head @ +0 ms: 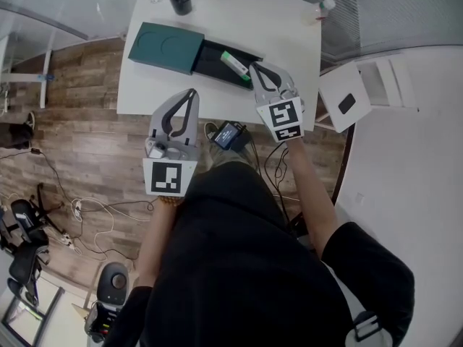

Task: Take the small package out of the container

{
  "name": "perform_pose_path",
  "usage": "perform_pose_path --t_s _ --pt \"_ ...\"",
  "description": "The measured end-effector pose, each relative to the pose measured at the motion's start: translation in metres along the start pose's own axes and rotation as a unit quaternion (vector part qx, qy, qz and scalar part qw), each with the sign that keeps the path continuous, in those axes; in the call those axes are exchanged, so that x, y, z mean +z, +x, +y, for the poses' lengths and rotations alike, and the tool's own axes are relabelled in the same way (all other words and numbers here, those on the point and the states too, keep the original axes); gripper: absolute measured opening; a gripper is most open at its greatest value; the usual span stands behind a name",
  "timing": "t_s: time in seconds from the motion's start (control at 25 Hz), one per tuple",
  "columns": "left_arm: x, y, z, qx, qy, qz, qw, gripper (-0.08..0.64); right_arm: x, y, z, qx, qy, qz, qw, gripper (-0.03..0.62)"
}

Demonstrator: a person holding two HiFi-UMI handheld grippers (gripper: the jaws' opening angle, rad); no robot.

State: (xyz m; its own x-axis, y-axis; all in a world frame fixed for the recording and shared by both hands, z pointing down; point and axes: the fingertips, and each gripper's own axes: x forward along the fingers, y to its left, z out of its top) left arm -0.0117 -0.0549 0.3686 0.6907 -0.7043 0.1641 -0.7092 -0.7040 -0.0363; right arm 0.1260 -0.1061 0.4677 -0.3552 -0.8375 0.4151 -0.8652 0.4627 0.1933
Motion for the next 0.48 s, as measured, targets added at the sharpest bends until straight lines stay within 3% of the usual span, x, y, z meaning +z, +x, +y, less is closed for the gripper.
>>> perform_pose_path --t_s 0.4,0.48 --pt "0.002 0.007 -0.003 -0.013 0.014 0.001 0.9998 0.002 -0.036 0.027 0.006 0.018 0.015 0.041 0.999 0.002" --pt "0.003 0.007 -0.004 -0.015 0.017 0.002 0.9998 0.002 -0.043 0.032 0.008 0.024 0.014 0.051 0.998 0.026"
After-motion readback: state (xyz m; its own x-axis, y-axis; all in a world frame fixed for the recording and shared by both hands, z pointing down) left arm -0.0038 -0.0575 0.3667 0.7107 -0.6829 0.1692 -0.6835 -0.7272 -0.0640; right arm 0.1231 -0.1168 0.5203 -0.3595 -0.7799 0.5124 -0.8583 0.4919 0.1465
